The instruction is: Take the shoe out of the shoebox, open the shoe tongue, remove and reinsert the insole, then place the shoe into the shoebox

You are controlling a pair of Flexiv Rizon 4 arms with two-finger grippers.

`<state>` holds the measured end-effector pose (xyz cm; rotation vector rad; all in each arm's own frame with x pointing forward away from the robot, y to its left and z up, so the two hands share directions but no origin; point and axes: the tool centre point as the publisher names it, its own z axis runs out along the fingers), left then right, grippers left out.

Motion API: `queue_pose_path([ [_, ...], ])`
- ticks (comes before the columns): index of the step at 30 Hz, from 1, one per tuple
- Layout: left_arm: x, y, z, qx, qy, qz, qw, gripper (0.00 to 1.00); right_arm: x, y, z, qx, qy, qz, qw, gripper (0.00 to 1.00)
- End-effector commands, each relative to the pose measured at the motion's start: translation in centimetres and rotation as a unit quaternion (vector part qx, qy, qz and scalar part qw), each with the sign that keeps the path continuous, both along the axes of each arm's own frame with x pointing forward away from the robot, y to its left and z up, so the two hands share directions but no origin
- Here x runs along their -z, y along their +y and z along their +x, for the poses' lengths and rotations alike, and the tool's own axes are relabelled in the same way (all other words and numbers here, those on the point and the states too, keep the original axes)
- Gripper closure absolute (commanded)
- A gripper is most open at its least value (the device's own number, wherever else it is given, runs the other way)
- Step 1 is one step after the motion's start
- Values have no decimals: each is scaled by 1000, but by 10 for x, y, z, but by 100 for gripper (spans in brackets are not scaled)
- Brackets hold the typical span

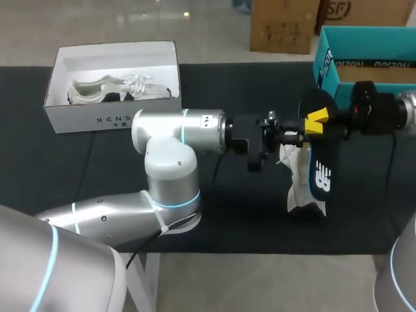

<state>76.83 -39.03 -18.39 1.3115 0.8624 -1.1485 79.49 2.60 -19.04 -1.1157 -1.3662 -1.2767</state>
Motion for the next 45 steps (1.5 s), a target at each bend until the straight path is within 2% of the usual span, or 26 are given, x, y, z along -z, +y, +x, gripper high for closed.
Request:
queue_pose_path([
  [1,1,-1,0,-3,2,5,1000,62,0,0,0,0,1,-1,1000,100],
  [4,2,-3,1,-5,4,9,1000,60,0,0,0,0,1,-1,1000,100],
  [6,4,-3,2,-9,7,10,1000,66,0,0,0,0,1,-1,1000,100],
  [8,5,-4,3,-14,10,16,1000,97,0,0,0,0,1,-1,1000,100],
  [9,6,-4,3,-13,10,16,1000,100,0,0,0,0,1,-1,1000,100],
  [18,9,0,4,-20,18,13,1000,100,0,0,0,0,1,-1,1000,100],
  [19,10,0,4,-21,18,13,1000,100,0,0,0,0,1,-1,1000,78],
  [20,10,0,4,-22,18,13,1000,100,0,0,0,0,1,-1,1000,0],
  [21,10,1,4,-23,18,13,999,100,0,0,0,0,1,-1,1000,0],
  [24,9,3,4,-25,21,15,999,100,6,-25,-3,35,5,-25,999,0],
  [28,10,6,4,-24,26,19,999,100,12,-70,-15,85,9,-64,994,0],
  [33,12,10,2,-22,36,25,999,100,14,-126,-39,129,-2,-141,982,0],
  [37,14,15,1,-21,45,25,998,100,25,-162,-58,99,-37,-208,972,0],
  [38,14,15,2,-23,46,26,998,100,29,-167,-63,71,-59,-221,971,0],
  [39,14,15,2,-24,50,22,998,100,33,-172,-67,59,-53,-252,965,0],
  [40,14,16,2,-26,53,19,998,100,36,-174,-71,44,-51,-237,969,0],
  [45,11,18,1,-30,55,19,998,100,36,-174,-71,44,-51,-237,969,0],
])
